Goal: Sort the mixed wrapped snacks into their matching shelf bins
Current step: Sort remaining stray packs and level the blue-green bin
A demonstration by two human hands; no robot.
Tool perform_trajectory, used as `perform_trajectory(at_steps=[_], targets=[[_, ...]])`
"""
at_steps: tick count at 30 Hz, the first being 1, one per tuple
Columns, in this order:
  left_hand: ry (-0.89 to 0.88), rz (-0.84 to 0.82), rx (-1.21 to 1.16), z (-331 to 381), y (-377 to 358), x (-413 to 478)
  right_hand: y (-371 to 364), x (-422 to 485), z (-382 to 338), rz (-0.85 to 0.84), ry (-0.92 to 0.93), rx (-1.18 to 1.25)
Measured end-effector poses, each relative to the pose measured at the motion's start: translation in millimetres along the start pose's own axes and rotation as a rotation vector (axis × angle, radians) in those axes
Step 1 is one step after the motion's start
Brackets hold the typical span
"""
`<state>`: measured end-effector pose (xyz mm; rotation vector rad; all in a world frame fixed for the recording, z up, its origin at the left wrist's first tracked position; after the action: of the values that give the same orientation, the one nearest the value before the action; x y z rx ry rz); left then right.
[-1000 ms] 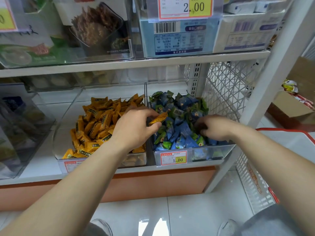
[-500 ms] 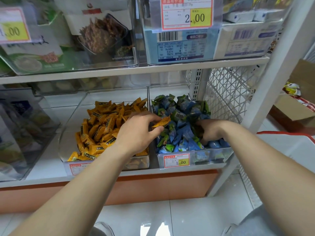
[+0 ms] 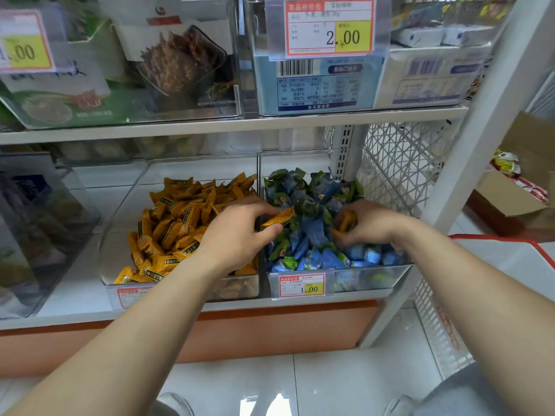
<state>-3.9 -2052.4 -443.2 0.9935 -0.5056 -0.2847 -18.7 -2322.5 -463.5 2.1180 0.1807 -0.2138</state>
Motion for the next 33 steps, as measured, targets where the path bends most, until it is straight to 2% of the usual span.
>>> perform_trajectory(at_steps=[4,8,12,18,21,25,27,30,33], targets=[[0.008,0.012,-0.051,0,0,2,20,-9,-11,0.199,0.044,0.331],[0.039,0.028,-0.068,3,-1,4,17,-13,-16,0.171,0.056,0.411],[0.078,0.051,-0.051,6,-1,4,14,-10,-19,0.212,0.043,0.523],[0.1,0.21,-0.081,18,7,6,12,-7,-27,0.256,0.05,0.688],[0.165,0.243,-0.227,23,6,7,12,-13,-44,0.288,0.11,0.915],[0.284,0.276,-0.532,29,4,8,-1,-23,-88,0.18,0.24,1.217],[0.331,0.284,-0.705,32,4,6,-11,-25,-107,0.178,0.259,1.313],[0.36,0.317,-0.816,28,6,3,-20,-26,-122,0.215,0.211,1.371],[0.357,0.286,-0.856,25,11,1,-26,-23,-127,0.237,0.173,1.282]])
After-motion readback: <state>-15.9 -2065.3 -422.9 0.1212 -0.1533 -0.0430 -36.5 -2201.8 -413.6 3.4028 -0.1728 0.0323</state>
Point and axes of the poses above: each hand's wrist, its own x-axis towards the middle knuckle, its own y-axis out of the back of the hand, z = x × y, the point moved 2 cm from there along x, towards the middle knuckle, and after that the axes turned 4 degrees about y, right-handed, at the moved point
